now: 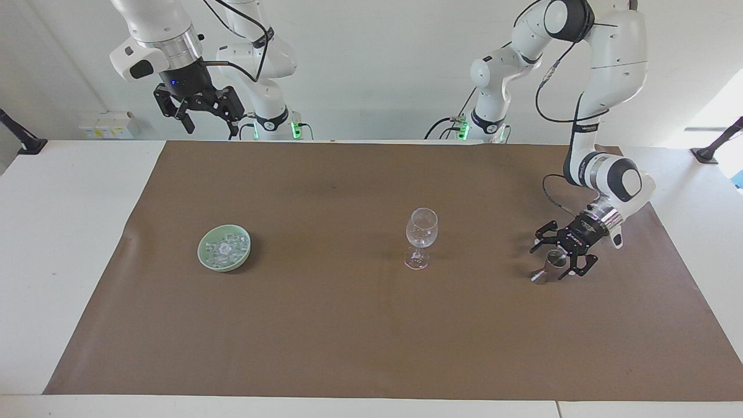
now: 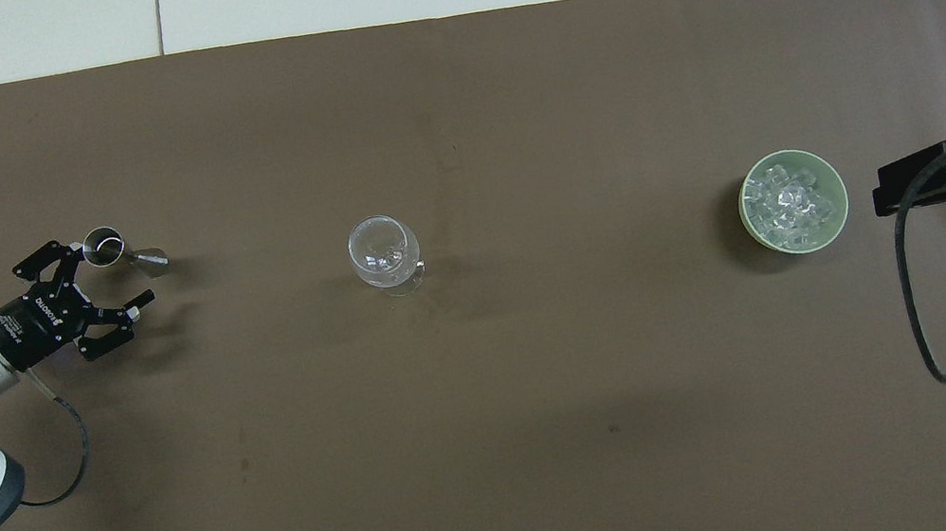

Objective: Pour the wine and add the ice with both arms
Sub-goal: 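Reach the open left gripper forward to the silver jigger, then close the left gripper around the silver jigger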

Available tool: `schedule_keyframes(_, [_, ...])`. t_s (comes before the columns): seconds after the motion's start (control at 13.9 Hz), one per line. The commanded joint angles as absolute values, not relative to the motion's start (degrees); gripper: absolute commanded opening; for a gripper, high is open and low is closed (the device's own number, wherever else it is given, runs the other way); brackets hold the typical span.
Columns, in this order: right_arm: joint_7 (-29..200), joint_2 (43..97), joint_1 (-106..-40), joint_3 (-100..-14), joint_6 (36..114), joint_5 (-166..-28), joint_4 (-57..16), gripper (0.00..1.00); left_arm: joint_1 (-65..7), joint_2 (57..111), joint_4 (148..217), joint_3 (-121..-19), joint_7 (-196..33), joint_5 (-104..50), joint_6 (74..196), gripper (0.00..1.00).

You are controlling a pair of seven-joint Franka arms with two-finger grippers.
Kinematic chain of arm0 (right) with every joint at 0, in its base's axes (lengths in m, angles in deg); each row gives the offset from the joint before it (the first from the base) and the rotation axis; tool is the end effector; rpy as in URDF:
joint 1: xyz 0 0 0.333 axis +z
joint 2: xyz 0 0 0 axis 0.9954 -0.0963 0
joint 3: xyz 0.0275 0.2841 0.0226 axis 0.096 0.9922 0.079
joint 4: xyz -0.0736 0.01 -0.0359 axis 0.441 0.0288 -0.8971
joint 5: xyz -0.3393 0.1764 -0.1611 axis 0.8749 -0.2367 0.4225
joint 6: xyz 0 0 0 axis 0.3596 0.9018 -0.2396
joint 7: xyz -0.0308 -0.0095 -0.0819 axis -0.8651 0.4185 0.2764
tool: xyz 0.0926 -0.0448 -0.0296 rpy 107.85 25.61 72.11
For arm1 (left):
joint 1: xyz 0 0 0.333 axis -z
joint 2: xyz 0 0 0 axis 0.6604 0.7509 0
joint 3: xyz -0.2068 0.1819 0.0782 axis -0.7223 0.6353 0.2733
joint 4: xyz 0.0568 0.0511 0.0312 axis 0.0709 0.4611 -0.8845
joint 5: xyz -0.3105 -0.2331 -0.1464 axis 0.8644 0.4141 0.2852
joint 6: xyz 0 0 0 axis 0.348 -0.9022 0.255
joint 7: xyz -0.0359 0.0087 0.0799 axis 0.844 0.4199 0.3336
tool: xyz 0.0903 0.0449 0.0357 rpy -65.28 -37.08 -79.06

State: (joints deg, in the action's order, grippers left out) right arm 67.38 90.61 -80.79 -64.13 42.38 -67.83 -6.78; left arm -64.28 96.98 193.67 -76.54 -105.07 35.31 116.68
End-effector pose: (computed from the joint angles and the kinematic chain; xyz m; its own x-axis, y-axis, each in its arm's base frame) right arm 0.5406 0.0377 0.6367 0.9935 -0.1132 -0.0072 -0.1134 -0.9933 -0.0230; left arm 0.5718 0.0823 0.1914 -0.1616 0.3250 -0.9318 0.8649 0.5013 0.0249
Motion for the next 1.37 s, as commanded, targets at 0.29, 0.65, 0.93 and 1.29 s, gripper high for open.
schedule_keyframes(0.29, [68.31,90.74,-80.96,-64.14,41.95,-68.12,-6.92,1.00,-62.69,97.70,192.98,-76.26,-104.17,38.35,118.35,1.00])
schedule_keyframes(0.65, [68.31,90.74,-80.96,-64.14,41.95,-68.12,-6.92,1.00,-63.21,97.61,193.15,-76.26,-104.17,38.96,118.17,0.81])
schedule_keyframes(0.93, [68.31,90.74,-80.96,-64.14,41.95,-68.12,-6.92,1.00,-63.48,97.52,193.50,-76.26,-104.26,40.01,117.91,0.68])
schedule_keyframes(1.29, [68.31,90.74,-80.96,-64.05,41.95,-68.12,-6.92,1.00,-63.74,97.52,193.59,-76.26,-104.34,40.11,117.64,0.47])
